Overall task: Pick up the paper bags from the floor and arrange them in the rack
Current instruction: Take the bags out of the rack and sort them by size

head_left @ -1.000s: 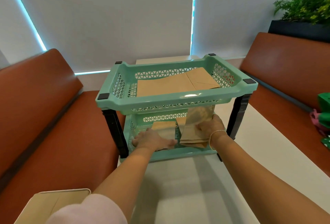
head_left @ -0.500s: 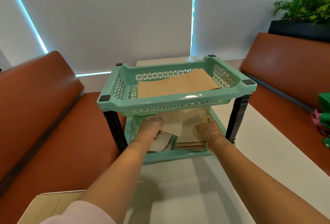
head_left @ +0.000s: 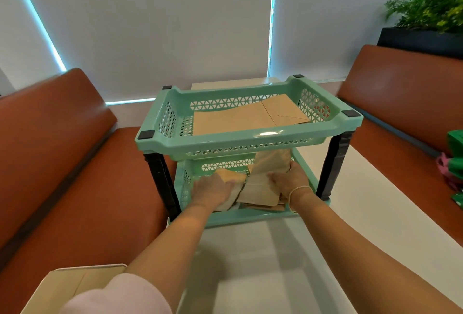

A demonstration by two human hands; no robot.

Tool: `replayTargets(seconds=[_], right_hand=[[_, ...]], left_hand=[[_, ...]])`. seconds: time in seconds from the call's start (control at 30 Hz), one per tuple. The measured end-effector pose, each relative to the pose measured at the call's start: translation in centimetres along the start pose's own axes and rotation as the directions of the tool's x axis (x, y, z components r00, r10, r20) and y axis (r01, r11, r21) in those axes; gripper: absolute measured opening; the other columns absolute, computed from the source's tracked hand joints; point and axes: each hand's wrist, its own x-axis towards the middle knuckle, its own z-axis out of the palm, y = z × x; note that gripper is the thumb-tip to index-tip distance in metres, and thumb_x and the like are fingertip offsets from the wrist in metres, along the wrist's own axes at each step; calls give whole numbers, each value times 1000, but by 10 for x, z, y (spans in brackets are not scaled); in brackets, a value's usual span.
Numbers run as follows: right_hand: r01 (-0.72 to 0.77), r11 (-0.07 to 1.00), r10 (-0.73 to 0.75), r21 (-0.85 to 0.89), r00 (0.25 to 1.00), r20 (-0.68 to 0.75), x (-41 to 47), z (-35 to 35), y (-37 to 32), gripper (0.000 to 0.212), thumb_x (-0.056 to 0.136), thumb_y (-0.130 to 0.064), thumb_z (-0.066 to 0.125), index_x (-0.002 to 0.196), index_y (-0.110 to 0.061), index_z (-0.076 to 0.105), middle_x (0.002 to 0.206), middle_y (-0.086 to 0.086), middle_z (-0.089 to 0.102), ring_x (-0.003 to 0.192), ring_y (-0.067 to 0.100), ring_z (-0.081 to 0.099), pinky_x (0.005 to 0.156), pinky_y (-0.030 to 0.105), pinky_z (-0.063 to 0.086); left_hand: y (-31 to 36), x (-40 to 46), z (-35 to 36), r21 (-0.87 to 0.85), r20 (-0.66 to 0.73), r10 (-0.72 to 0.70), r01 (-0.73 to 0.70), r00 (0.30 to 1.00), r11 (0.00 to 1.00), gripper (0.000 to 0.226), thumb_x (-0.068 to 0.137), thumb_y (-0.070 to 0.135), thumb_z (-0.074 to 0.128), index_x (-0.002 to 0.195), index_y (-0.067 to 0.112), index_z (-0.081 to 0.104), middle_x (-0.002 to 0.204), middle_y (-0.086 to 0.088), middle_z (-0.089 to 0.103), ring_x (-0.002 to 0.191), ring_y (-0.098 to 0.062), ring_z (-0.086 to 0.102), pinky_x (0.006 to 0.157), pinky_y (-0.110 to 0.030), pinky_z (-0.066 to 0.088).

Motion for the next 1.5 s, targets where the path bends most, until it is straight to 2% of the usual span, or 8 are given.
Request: replayTargets(seconds=[0.1, 0.27, 0.47, 0.8, 1.0, 1.13, 1.37, 1.5], right_hand=[[12, 999, -13, -37, 1000, -7, 2, -3, 1, 43, 82, -10, 64, 122, -10, 50, 114, 13, 60, 104, 34, 57, 91, 50, 50], [17, 999, -17, -37, 1000, 1, 5, -5, 3, 41, 84, -9, 62, 122, -10, 49, 114, 13, 59, 96, 31, 55, 87, 46, 51], [19, 998, -19, -60, 1000, 1, 8, -6, 4, 41, 83, -10, 62, 122, -10, 49, 110, 11, 59, 100, 31, 56, 89, 46, 51], [21, 996, -19, -89, 1000, 22, 2, 5, 5, 36, 87, -12, 58, 122, -5, 50, 115, 15, 60, 106, 32, 57, 91, 43, 50], [-6, 995, -3, 97, 996, 92, -4, 18, -2, 42, 91, -38, 55, 117, -5, 51, 103, 13, 61, 85, 27, 60, 73, 37, 53], [-20, 993, 9, 120, 996, 93, -3, 12, 0, 45, 82, -14, 68, 122, -6, 49, 108, 14, 62, 93, 31, 61, 83, 41, 54], [-37, 995, 36, 89, 999, 15, 6, 0, 2, 46, 79, -7, 68, 122, -7, 53, 112, 15, 63, 98, 34, 62, 84, 47, 54], [-21, 998, 20, 65, 1000, 12, 7, 0, 3, 50, 79, -9, 68, 125, -8, 50, 116, 15, 62, 102, 34, 61, 87, 47, 53]], left_hand=[[-13, 5, 3, 208, 52, -105, 92, 993, 974, 89, 79, 66, 54, 142, 7, 31, 145, -16, 37, 134, -35, 34, 108, -41, 31], [-10, 3, 4, 166, 125, -129, 107, 984, 980, 115, 62, 74, 65, 146, 8, 23, 149, -15, 32, 136, -35, 30, 109, -40, 30], [-6, 0, 2, 143, 46, -195, 186, 980, 972, 106, 60, 63, 72, 140, 8, 29, 140, -19, 35, 129, -35, 34, 102, -38, 35], [16, -5, -21, -469, 126, -210, 245, 970, 849, 120, 34, 73, 60, 135, 13, 42, 131, -12, 50, 118, -32, 48, 98, -41, 43], [36, -17, -8, -316, 70, -87, 105, 994, 943, 105, 64, 71, 67, 143, 12, 32, 144, -11, 37, 133, -30, 35, 106, -38, 38], [28, -17, -1, -387, 68, 66, -34, 995, 921, 74, 77, 64, 59, 131, 15, 48, 132, -4, 52, 119, -23, 51, 97, -31, 43], [-10, 9, 25, 16, 71, -264, 264, 962, 964, 85, 69, 63, 63, 136, 15, 43, 139, -14, 41, 125, -35, 38, 101, -44, 36], [-10, 11, 26, -2, 45, -323, 324, 945, 946, 98, 69, 55, 75, 143, 7, 31, 140, -16, 33, 126, -33, 35, 99, -39, 40]])
